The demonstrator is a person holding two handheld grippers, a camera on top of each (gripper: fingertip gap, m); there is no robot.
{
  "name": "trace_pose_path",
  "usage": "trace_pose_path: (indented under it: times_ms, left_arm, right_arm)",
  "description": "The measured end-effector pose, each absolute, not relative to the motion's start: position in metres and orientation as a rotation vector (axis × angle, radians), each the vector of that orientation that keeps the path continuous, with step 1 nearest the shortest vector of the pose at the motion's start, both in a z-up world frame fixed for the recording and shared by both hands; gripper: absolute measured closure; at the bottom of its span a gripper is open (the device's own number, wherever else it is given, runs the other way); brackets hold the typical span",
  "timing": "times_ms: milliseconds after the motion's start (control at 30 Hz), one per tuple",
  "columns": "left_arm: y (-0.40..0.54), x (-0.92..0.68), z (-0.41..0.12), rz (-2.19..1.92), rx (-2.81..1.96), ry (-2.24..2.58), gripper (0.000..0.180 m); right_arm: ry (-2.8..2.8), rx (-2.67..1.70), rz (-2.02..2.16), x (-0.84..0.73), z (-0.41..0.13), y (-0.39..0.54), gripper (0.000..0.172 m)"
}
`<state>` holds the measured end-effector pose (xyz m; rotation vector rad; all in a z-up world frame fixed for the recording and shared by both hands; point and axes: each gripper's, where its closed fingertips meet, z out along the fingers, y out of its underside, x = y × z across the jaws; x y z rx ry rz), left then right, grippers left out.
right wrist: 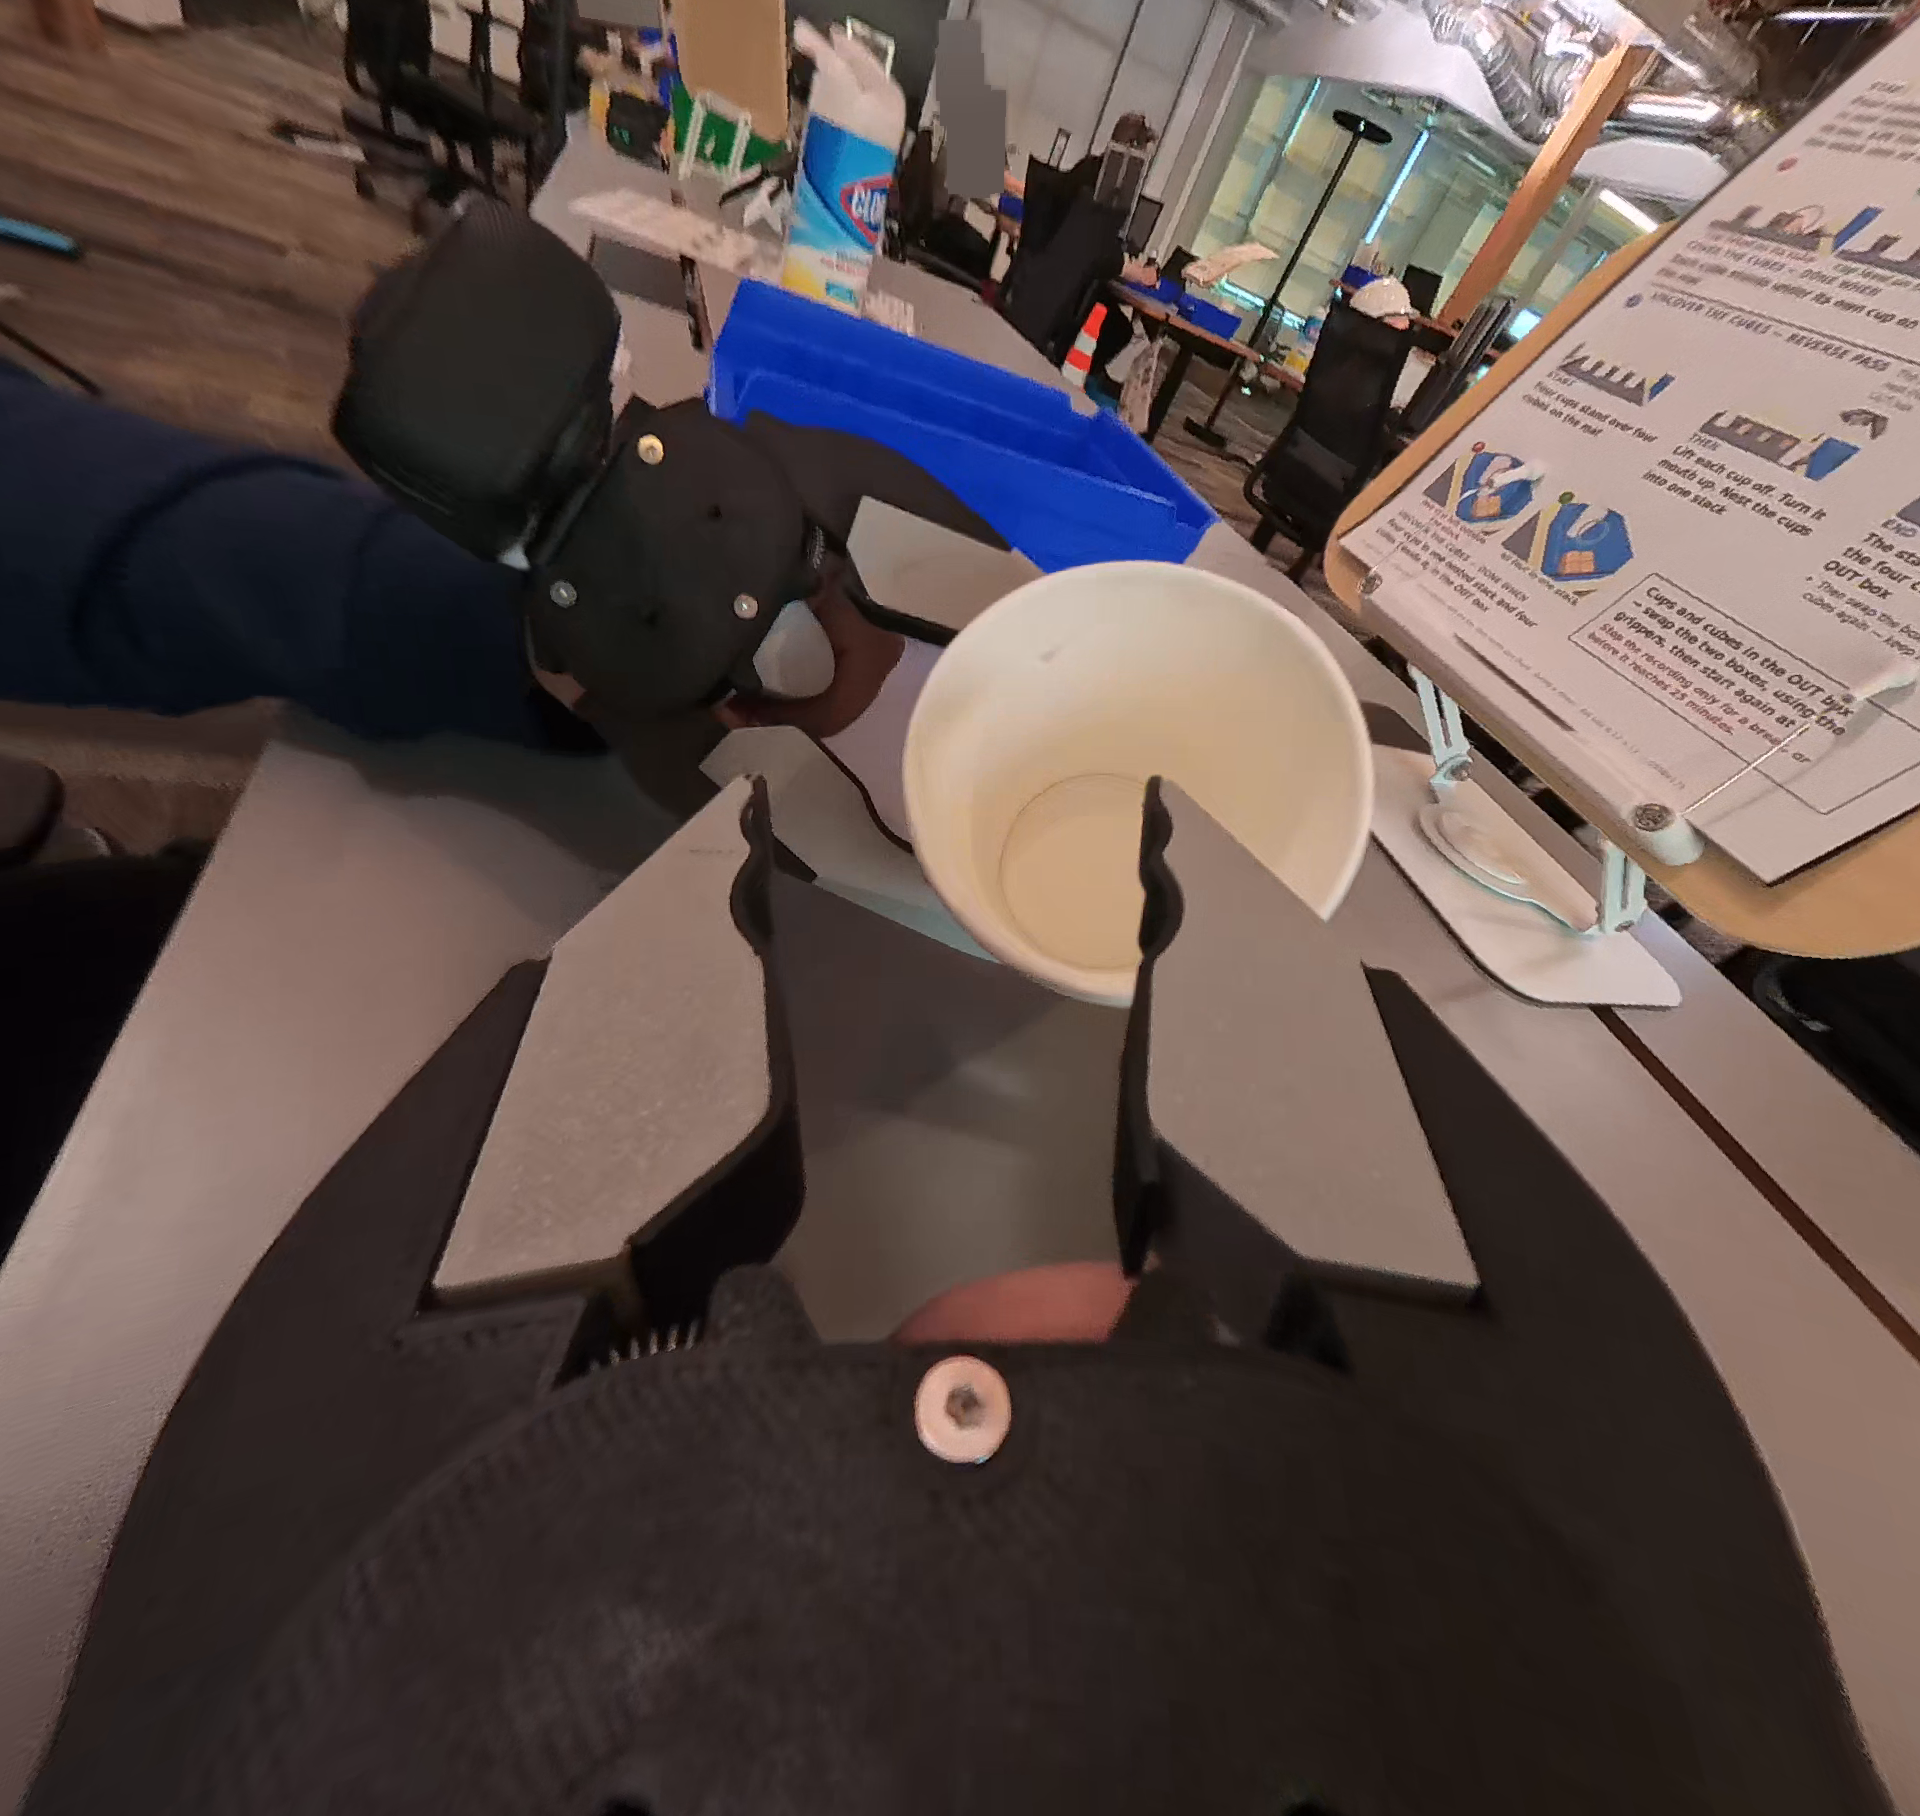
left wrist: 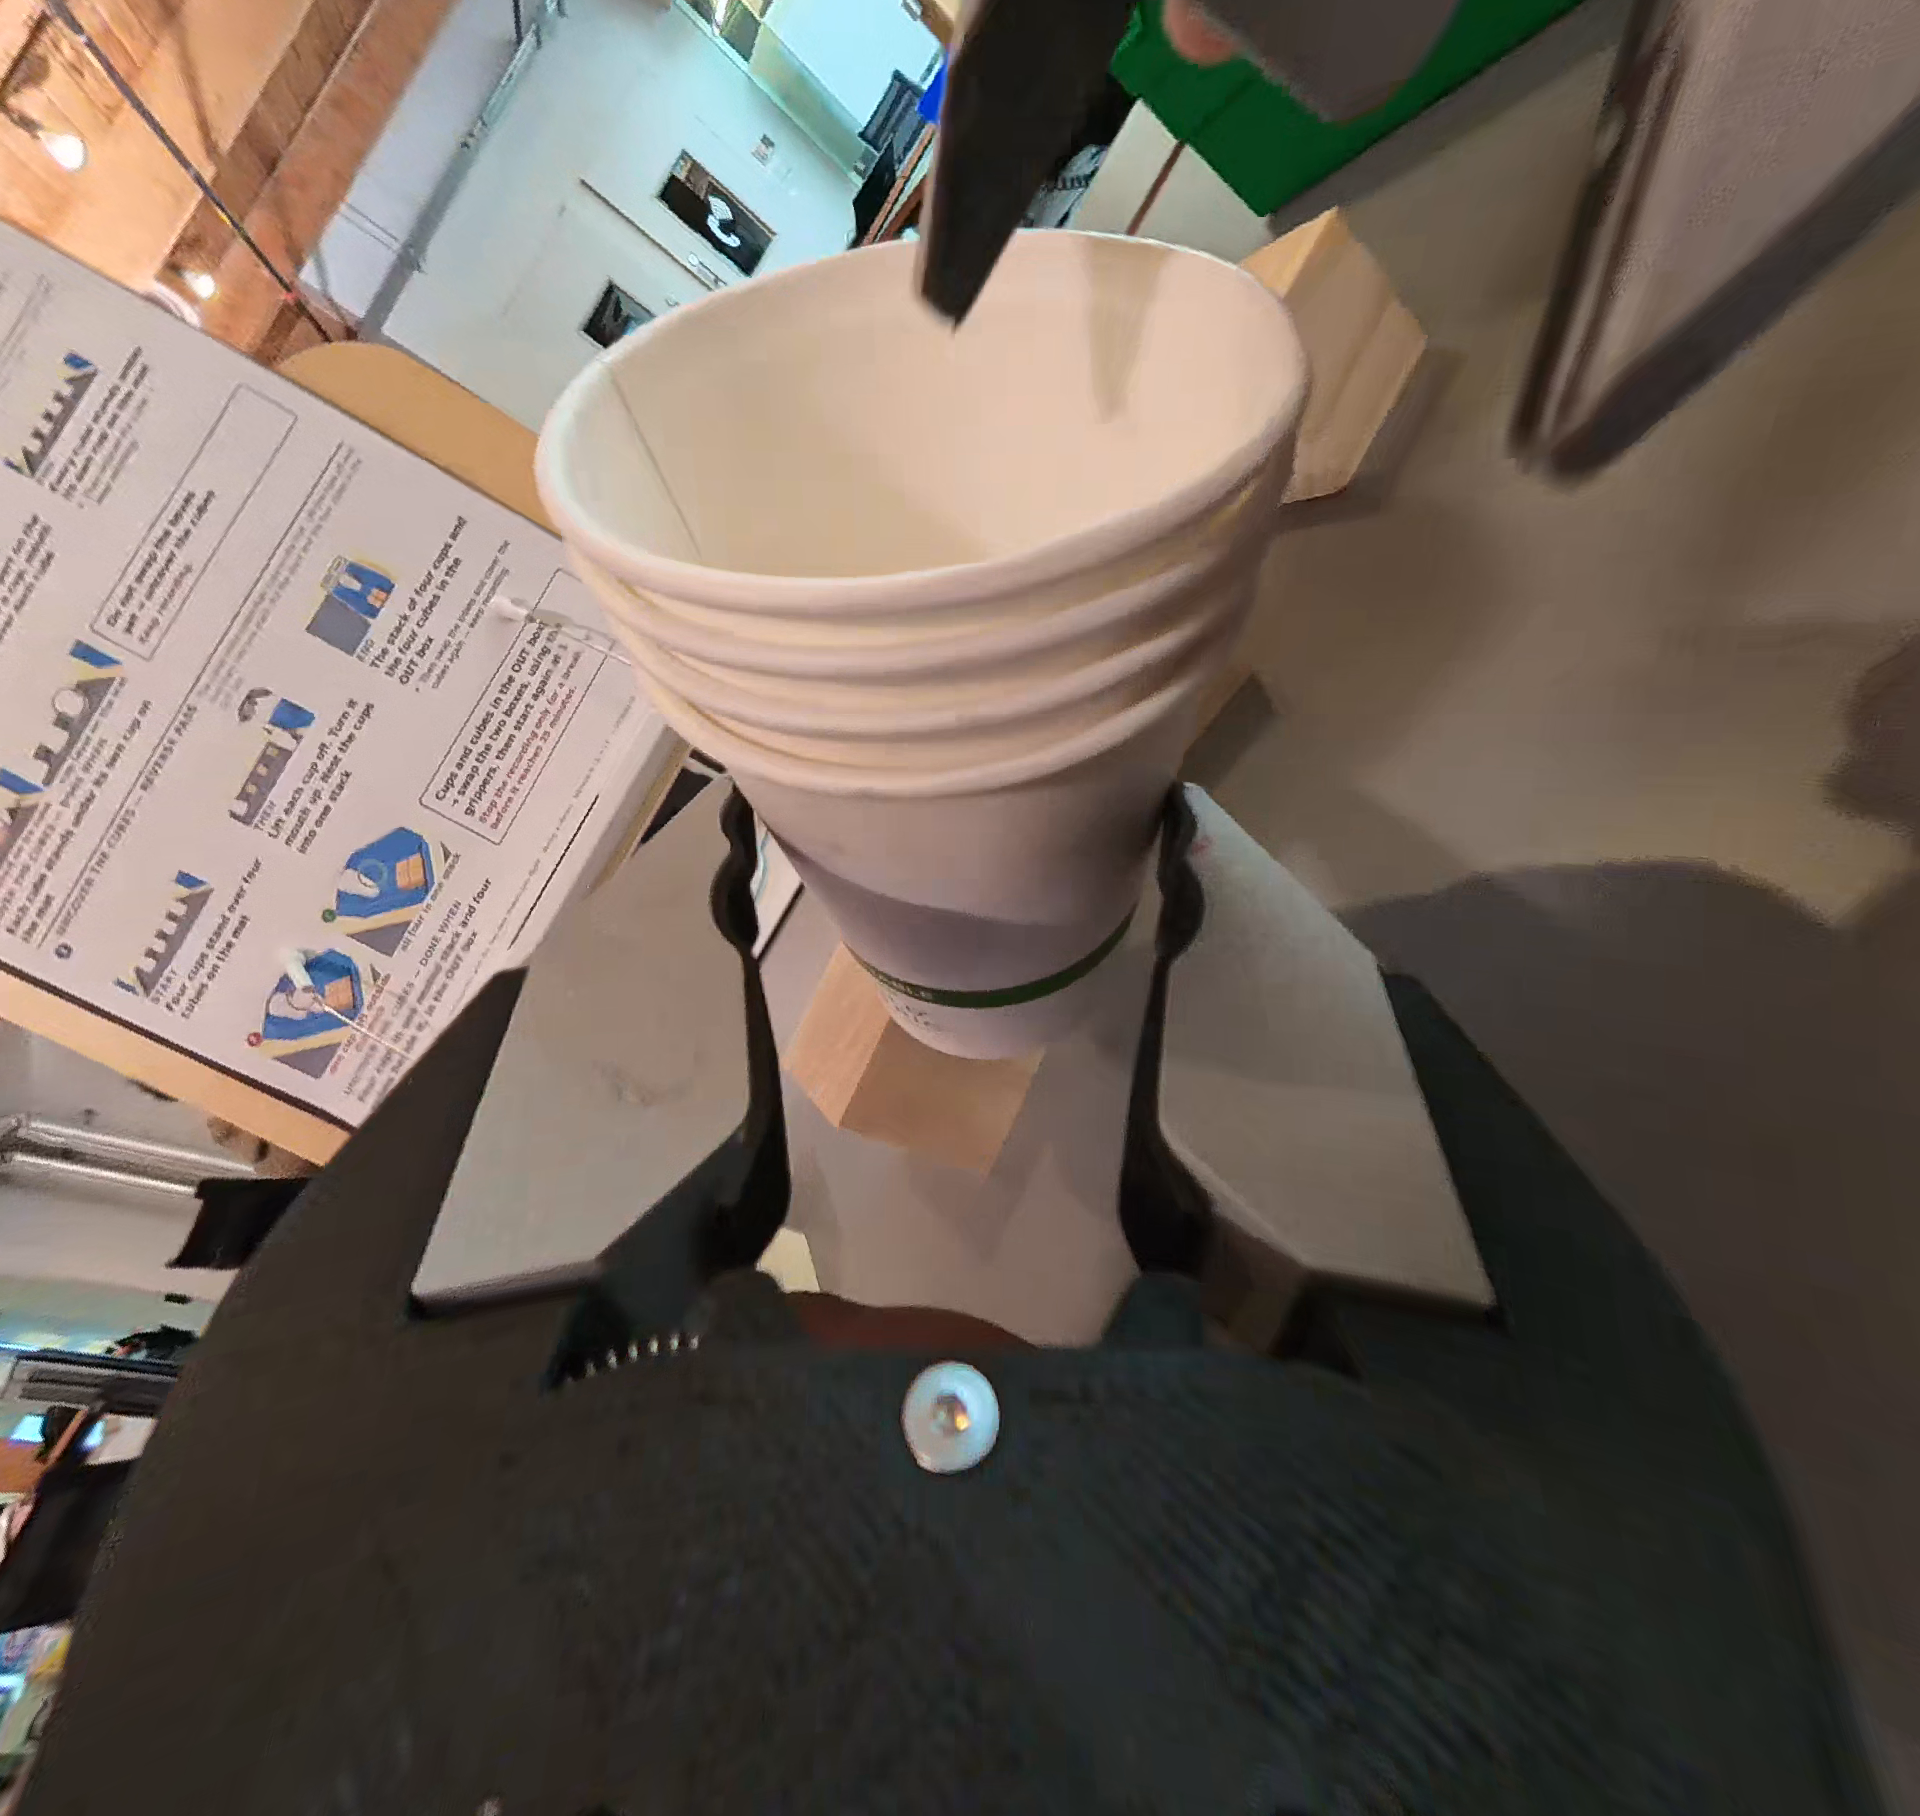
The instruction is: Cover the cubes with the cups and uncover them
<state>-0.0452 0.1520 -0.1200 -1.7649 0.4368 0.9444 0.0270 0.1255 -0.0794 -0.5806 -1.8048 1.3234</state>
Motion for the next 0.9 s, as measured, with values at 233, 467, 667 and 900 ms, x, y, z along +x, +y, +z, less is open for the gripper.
trace_pose_path:
  times_ms: [233,467,667,900]
  left_arm:
    - [0.154,-0.042,-0.125,0.997,-1.765,0.485,0.103]
    - [0.154,-0.044,-0.129,1.013,-1.777,0.504,0.104]
    - [0.154,-0.046,-0.124,1.006,-1.73,0.442,0.109]
    - [0.147,-0.058,-0.112,0.871,-1.707,0.274,0.119]
  right_arm:
    - [-1.835,-0.522,0.839,-0.001,-0.116,0.138,0.159]
    - [-1.859,-0.471,0.757,-0.002,-0.122,0.136,0.164]
    - [-1.862,-0.528,0.818,-0.002,-0.118,0.138,0.169]
    - [-1.759,-0.649,0.984,-0.002,-0.095,0.15,0.169]
